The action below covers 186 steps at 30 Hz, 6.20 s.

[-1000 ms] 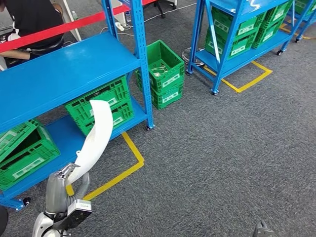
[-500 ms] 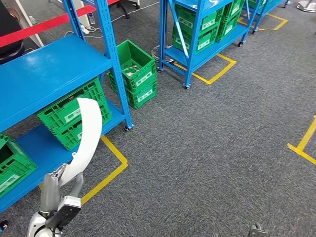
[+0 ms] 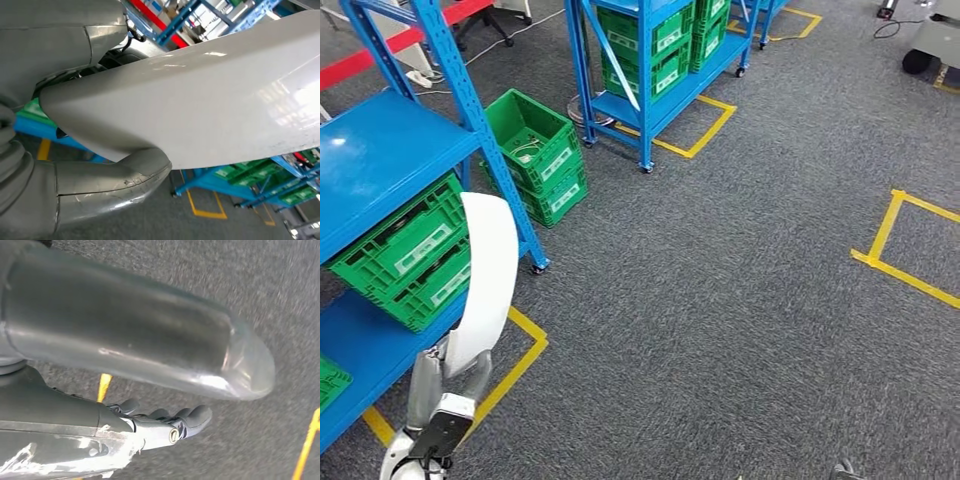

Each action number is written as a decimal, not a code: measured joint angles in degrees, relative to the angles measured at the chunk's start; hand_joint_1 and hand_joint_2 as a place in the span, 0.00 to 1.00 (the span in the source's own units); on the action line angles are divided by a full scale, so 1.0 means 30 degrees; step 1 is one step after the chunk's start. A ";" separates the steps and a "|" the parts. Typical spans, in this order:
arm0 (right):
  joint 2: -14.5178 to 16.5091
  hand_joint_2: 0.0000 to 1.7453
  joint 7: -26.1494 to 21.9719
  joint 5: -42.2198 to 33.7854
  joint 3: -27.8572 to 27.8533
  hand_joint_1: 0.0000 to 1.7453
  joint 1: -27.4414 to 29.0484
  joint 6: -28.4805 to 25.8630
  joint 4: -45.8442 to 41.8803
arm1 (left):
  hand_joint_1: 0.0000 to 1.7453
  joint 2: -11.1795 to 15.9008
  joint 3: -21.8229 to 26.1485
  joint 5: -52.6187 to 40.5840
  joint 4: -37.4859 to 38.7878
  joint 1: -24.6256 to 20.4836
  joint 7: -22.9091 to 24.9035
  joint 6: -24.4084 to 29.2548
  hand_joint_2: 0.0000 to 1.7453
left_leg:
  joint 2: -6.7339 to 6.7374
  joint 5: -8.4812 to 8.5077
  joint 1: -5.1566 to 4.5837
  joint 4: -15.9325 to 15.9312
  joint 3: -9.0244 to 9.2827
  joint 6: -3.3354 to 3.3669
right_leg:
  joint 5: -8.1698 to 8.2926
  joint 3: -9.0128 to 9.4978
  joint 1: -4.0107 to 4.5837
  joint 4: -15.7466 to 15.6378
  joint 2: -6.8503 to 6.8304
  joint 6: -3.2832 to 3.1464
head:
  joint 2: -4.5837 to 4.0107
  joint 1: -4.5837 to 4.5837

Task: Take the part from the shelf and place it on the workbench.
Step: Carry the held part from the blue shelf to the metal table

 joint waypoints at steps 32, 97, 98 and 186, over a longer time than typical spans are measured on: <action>0.0120 0.00 -0.0011 0.0788 -0.1131 0.00 -0.0175 -0.0151 0.0166 | 1.00 -0.0368 0.0313 0.2132 0.0058 -0.0277 -0.0162 -0.2728 1.00 | -0.0539 -0.0643 0.0203 0.0894 -0.0372 -0.0220 | 0.0010 -0.0408 -0.0219 0.0384 0.0331 0.0004 | 0.0000 -0.0105; 0.0222 0.00 0.2112 -0.0760 -0.0466 0.00 0.0515 -0.0292 0.0064 | 1.00 -0.0251 -0.1006 0.3972 -0.0836 0.0103 -0.0213 -0.3404 1.00 | -0.1642 -0.2361 0.0138 0.5419 -0.2720 -0.0137 | -0.0005 -0.0289 -0.0215 0.0299 0.1342 -0.0286 | 0.0000 -0.0222; 0.0222 0.00 0.2131 -0.0731 -0.0471 0.00 0.0528 -0.0290 0.0064 | 1.00 -0.0242 -0.1011 0.3988 -0.0836 0.0106 -0.0213 -0.3406 1.00 | -0.1670 -0.2166 0.0140 0.5669 -0.2941 -0.0117 | 0.0003 -0.0284 -0.0216 0.0300 0.1621 -0.0284 | 0.0000 -0.0220; -0.0785 0.00 0.3149 0.4639 -0.4444 0.00 -0.0763 -0.1683 0.4419 | 1.00 -0.0078 -0.1464 0.4392 -0.0874 -0.0203 -0.0175 -0.3901 1.00 | -0.1536 -0.0518 0.0201 0.1975 -0.1415 -0.0285 | -0.0145 0.0016 -0.0280 0.0198 0.0701 -0.0106 | 0.0000 -0.0140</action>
